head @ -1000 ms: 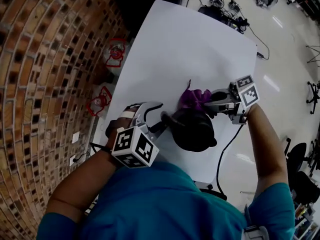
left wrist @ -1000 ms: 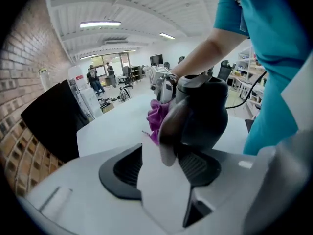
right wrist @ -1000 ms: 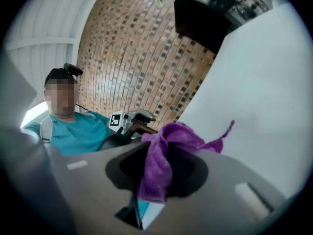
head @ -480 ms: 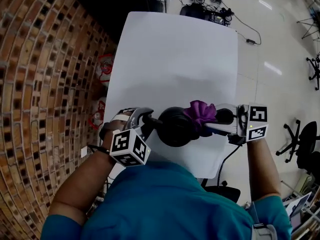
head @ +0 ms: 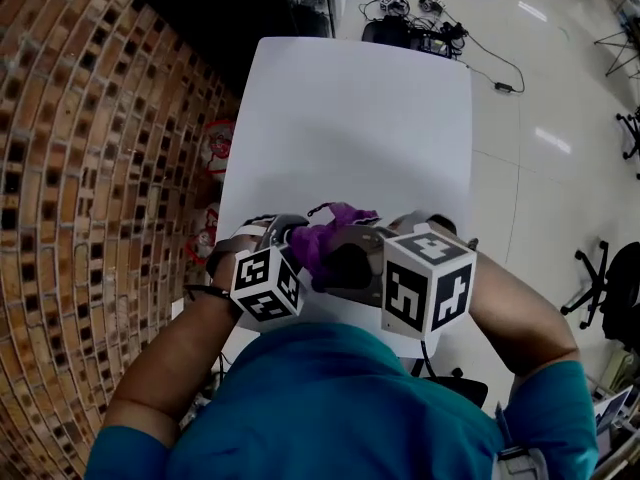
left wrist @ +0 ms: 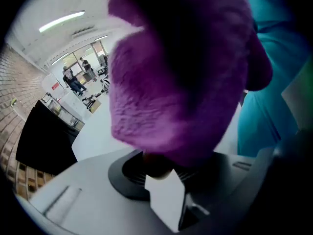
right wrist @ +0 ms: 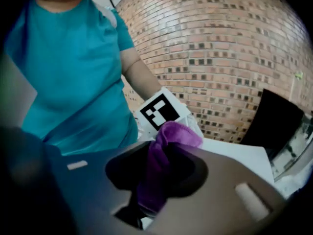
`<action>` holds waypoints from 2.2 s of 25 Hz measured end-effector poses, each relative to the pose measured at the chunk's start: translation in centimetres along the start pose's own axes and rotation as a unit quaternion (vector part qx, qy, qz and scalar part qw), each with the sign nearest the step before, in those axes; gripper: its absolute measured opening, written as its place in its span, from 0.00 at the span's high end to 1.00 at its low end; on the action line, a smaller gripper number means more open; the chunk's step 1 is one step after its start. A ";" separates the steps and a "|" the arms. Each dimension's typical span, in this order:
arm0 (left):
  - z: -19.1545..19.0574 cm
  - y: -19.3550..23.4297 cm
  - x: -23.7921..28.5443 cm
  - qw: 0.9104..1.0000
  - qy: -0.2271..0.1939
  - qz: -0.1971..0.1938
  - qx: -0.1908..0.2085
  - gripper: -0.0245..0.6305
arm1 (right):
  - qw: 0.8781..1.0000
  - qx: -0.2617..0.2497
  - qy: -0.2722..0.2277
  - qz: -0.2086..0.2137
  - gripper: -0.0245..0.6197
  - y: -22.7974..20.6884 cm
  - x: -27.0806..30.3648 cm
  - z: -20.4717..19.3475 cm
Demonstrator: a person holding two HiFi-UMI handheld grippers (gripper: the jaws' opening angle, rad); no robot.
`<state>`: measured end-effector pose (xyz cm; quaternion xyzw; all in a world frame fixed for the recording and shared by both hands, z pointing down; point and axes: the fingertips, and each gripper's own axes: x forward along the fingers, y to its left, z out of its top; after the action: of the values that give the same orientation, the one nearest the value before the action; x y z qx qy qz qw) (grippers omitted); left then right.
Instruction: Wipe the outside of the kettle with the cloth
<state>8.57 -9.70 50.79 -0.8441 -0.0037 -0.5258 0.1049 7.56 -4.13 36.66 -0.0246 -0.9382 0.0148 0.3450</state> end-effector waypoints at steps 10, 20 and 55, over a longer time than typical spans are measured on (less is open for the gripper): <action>-0.2 0.1 0.2 1.000 0.001 0.005 -0.009 0.76 | 0.988 0.113 -0.050 -0.096 0.82 3.1 -5.6 -6.4; -0.4 0.4 0.5 1.000 0.011 0.021 -0.014 0.76 | 0.947 0.243 -0.138 -0.159 0.82 -2.0 -4.1 -16.0; -21.4 -37.1 -37.2 0.890 -0.404 -0.077 -0.194 0.84 | 0.802 0.267 -0.258 -0.469 0.82 39.0 13.8 18.3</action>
<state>-31.34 26.59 33.24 -0.9843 -0.0084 -0.1357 -0.1123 -13.34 35.37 29.91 0.5158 -0.8486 0.1068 0.0481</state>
